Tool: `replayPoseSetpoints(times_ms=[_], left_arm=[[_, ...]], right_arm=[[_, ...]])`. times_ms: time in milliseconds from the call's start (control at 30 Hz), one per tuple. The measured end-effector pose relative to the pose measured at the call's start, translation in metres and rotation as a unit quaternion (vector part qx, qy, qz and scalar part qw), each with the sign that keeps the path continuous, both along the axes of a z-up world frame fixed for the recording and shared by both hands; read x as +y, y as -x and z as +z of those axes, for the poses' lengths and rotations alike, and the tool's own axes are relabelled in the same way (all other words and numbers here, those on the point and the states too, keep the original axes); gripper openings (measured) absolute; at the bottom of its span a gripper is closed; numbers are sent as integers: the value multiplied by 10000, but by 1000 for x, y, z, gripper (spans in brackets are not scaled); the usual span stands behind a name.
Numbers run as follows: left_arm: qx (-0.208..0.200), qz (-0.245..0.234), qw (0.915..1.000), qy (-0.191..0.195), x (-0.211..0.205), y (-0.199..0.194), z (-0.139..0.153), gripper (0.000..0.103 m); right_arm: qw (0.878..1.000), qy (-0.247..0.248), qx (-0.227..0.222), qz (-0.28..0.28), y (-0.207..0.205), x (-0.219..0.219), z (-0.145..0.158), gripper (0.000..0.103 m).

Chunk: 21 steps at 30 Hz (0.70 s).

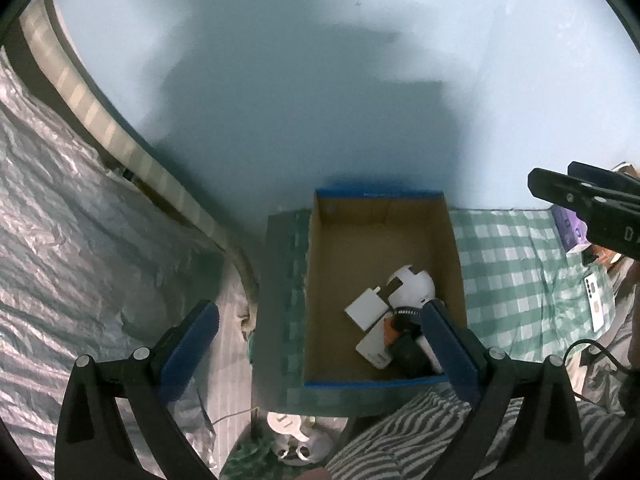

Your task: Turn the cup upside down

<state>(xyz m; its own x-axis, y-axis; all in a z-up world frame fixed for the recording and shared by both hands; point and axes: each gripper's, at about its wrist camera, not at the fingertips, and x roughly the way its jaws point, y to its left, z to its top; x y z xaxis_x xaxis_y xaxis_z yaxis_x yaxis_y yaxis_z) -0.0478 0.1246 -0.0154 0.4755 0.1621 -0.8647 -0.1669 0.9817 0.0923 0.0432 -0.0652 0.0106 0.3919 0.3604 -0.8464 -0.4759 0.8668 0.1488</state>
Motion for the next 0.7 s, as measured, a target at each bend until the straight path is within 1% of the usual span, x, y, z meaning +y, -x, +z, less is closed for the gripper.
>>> replayPoseSetpoints(times_ms=[200,367,500,700], left_arm=[[-213,-22,9998,56,-10,0,6,102],[-241,-79,9997,-8,-17,-2,9,102],[-244,-158,9996,54,-21,-2,10,102],[-223,-167,9996,23,-23,-5,9,102]], right_arm=[[10000,-53,16,0,-1,-5,0,79],[10000,-42,37,8,-2,-6,-1,79],[10000,-25,69,5,-3,-6,-1,79],[10000,-12,92,21,-4,-5,-1,79]])
